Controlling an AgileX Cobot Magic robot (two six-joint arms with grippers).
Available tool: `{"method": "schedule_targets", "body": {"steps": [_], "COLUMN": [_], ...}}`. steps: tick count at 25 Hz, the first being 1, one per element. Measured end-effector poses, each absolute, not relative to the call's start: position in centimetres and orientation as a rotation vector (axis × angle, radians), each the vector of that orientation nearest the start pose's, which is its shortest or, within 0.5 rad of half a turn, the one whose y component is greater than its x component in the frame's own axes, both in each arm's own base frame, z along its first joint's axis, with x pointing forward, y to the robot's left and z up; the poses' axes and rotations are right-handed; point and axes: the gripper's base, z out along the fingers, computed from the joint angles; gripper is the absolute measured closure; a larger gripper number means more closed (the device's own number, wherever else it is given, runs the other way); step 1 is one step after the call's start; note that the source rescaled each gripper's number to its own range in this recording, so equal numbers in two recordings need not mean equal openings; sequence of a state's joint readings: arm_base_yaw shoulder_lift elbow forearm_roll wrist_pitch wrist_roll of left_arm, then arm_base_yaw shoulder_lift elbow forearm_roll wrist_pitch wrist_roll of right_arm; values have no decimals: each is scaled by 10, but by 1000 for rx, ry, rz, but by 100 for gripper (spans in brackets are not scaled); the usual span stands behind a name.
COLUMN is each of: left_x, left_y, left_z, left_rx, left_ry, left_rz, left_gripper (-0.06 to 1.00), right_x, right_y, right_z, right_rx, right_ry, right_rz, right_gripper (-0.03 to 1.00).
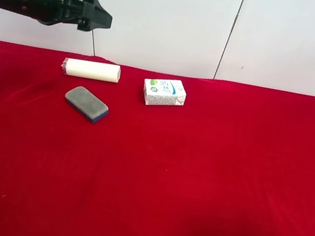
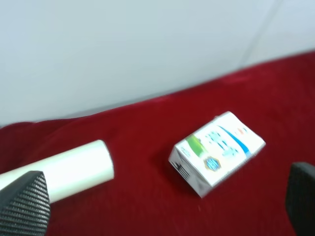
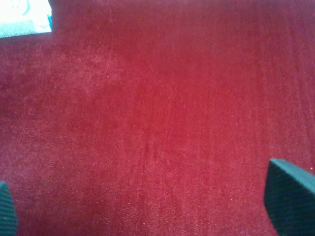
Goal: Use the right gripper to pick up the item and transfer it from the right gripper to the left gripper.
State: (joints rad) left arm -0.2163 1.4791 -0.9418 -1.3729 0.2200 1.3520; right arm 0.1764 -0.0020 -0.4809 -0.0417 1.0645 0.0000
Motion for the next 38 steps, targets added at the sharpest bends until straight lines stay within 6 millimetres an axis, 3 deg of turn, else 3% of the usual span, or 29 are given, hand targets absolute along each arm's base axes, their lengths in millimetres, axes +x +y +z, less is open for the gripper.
{"method": "schedule_targets", "body": {"steps": [11, 19, 30, 38], "left_x": [234, 177, 106, 48], "left_y": [-75, -75, -36, -20], "left_z": [282, 289, 299, 311], "left_rx": [340, 470, 410, 352], "left_ry": [2059, 2148, 2342, 2243], "left_rz": [-415, -555, -234, -210], "left_gripper": [1, 1, 1, 1], "right_x": [-3, -3, -3, -3], "right_y": [-4, -4, -4, -4], "right_z": [272, 272, 272, 272], "right_rx": [-180, -180, -180, -180], "right_ry": [2057, 2057, 2057, 2057], "right_rz": [59, 59, 59, 59], "right_gripper": [-3, -3, -3, -3]}}
